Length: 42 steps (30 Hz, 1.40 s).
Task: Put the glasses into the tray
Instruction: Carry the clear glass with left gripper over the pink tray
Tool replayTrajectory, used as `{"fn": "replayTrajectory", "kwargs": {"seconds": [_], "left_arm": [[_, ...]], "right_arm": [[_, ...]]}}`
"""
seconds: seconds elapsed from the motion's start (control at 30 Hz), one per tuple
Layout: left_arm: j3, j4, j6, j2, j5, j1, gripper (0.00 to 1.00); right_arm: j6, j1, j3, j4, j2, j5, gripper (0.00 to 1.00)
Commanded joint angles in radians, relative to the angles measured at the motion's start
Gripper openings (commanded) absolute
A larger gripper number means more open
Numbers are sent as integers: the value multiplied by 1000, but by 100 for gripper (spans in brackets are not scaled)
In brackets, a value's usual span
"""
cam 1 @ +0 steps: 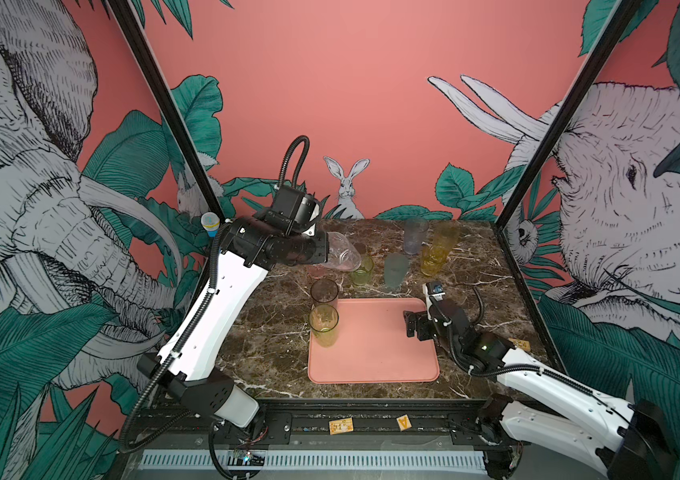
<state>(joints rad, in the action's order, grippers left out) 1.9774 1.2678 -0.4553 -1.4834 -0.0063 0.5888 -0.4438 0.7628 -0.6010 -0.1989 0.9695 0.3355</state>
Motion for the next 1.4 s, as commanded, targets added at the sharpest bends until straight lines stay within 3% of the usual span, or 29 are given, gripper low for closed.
{"fn": "replayTrajectory", "kwargs": {"seconds": [0.0, 0.43, 0.53, 0.97, 1.37], "left_arm": [[-18, 74, 37, 75, 16, 15, 0], [-82, 254, 87, 200, -8, 106, 0], [-102, 286, 81, 228, -17, 165, 0], [-271, 341, -14, 322, -68, 312, 0], [-488, 303, -98, 381, -95, 336, 0]], "right_arm": [[-2, -5, -3, 26, -8, 13, 99], [-22, -7, -20, 1, -2, 44, 99], [-27, -9, -27, -5, 6, 48, 99], [-34, -12, -36, -19, 18, 53, 99], [-35, -13, -38, -19, 23, 46, 99]]}}
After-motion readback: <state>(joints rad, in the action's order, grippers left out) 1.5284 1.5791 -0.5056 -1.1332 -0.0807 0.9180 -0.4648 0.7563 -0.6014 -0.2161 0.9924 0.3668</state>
